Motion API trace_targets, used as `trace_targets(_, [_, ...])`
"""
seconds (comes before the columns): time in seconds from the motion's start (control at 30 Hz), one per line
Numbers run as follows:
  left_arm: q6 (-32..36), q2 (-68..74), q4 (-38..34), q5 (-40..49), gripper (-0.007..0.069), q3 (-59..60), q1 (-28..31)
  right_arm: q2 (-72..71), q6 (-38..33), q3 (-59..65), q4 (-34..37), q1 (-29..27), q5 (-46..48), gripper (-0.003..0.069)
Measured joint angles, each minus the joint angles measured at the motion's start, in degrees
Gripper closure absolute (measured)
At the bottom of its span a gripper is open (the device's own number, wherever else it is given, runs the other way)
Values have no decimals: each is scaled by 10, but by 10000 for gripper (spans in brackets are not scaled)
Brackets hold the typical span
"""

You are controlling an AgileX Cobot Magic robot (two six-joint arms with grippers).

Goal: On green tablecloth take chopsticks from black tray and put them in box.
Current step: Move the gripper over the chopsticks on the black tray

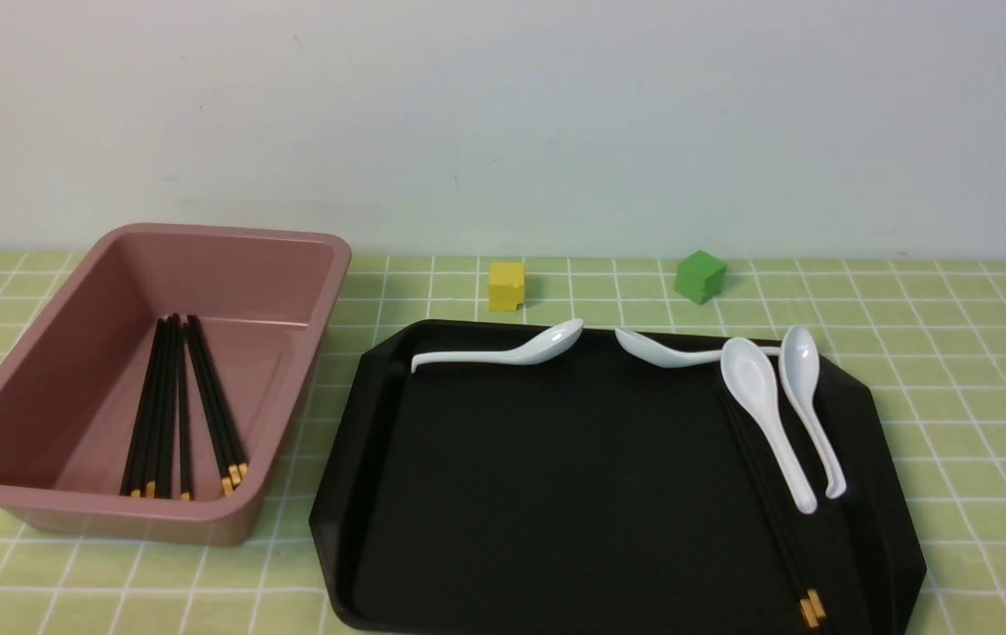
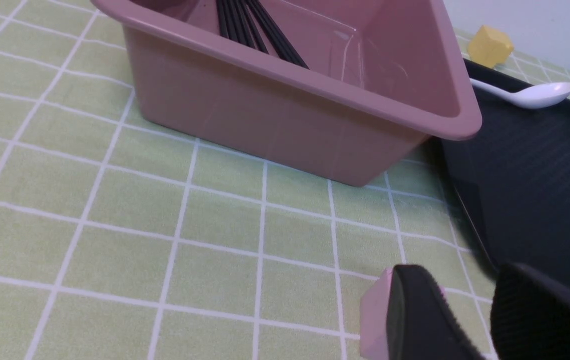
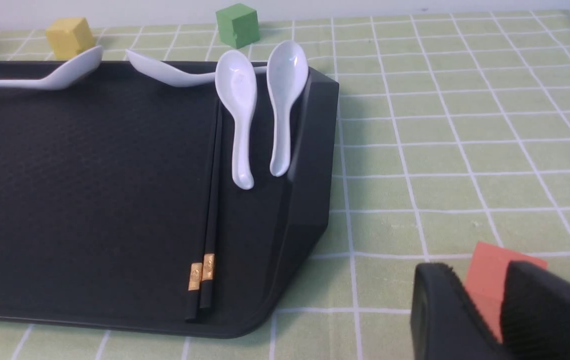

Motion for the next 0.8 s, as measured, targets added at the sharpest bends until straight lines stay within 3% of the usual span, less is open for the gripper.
trace_targets(0.33, [0,0,0,0,386,0,0,0,2,0,10,0,-1,440])
trace_targets(0.47, [0,0,0,0,386,0,0,0,64,1,129,0,-16,436])
trace_targets(0.6, [0,0,0,0,386,0,0,0,176,3,315,0,-21,430])
trace_targets(0.8, [0,0,0,0,386,0,0,0,203,3,376,0,-21,423])
